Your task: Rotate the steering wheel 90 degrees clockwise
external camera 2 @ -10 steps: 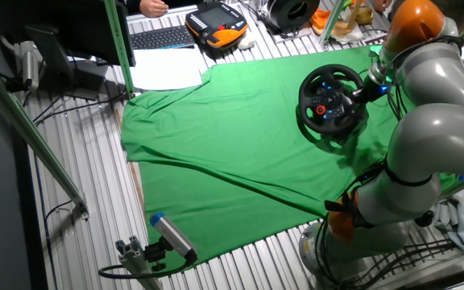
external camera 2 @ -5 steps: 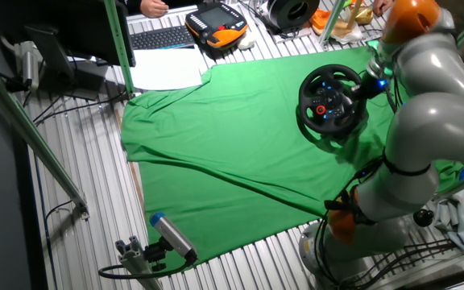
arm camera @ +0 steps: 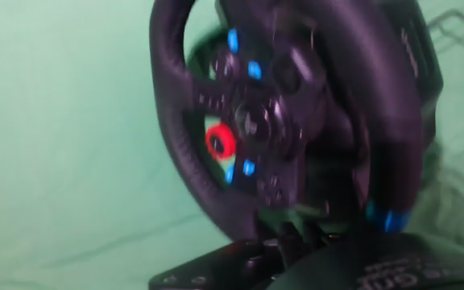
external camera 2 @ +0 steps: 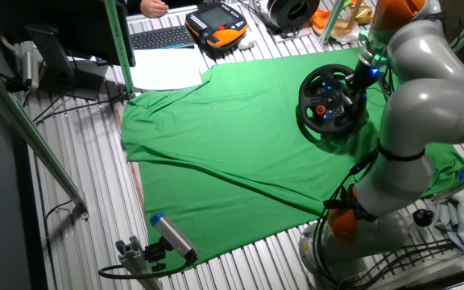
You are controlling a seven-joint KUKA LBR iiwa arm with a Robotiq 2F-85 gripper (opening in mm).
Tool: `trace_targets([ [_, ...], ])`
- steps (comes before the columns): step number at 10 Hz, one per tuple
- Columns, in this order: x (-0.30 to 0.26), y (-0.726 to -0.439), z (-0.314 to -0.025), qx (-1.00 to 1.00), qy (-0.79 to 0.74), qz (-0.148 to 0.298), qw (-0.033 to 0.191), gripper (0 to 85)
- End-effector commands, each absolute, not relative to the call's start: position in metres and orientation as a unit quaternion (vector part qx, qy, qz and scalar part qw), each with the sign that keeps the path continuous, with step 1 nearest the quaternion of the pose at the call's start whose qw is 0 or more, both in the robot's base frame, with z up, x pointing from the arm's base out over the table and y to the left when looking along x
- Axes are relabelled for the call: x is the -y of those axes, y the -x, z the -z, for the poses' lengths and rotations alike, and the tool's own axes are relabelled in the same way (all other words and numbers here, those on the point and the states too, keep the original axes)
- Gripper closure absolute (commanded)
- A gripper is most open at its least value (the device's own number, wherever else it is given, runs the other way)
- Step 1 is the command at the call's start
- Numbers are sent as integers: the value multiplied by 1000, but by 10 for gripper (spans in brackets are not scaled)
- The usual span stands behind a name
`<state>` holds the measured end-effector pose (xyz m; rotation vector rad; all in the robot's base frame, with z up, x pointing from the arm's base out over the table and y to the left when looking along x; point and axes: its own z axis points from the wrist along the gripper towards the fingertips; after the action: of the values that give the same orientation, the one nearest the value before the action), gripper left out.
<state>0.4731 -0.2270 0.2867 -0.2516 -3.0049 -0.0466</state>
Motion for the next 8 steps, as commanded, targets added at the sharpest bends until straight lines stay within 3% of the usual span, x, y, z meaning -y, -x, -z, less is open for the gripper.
trace_targets([
  [1, 228, -494, -284, 994, 86, 16, 64, 680],
  [2, 228, -496, -282, 994, 85, 16, 67, 680],
  [3, 227, -496, -280, 994, 81, 25, 66, 850],
  [8, 221, -488, -281, 994, 93, 31, 54, 850],
])
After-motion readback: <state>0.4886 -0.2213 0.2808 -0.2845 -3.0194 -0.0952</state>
